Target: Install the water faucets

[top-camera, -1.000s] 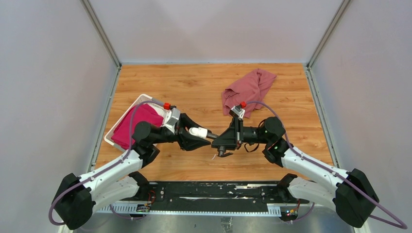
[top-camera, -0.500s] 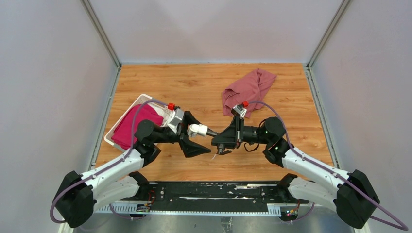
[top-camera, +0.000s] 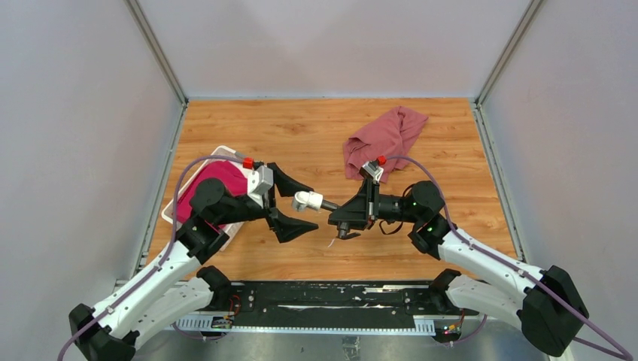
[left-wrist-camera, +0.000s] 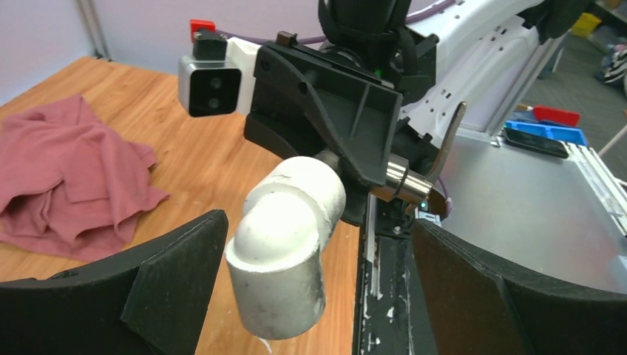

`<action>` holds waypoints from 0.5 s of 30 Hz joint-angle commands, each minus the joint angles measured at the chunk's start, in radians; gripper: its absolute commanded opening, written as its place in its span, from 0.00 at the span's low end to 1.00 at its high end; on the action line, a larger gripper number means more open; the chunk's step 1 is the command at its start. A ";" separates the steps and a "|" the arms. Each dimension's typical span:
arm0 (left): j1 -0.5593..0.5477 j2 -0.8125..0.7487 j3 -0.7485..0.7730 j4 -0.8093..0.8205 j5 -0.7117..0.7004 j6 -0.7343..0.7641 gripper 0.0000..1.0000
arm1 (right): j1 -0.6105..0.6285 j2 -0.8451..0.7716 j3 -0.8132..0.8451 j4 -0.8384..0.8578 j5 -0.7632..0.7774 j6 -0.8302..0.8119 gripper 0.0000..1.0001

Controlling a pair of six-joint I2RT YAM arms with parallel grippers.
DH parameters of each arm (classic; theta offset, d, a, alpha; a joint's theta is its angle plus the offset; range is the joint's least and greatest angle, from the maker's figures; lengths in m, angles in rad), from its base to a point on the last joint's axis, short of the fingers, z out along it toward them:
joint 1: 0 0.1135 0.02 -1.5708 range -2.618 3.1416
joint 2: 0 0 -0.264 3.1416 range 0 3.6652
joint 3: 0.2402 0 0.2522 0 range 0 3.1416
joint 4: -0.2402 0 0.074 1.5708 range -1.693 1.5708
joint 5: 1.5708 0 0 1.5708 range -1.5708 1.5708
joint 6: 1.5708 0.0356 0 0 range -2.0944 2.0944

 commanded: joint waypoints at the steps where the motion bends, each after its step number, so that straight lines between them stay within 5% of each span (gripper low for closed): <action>1: 0.005 -0.011 0.104 -0.318 -0.067 0.123 1.00 | -0.018 -0.024 0.046 0.036 -0.030 -0.016 0.00; 15: 0.048 0.092 0.152 -0.210 0.095 -0.112 0.99 | -0.019 -0.035 0.040 0.014 -0.042 -0.031 0.00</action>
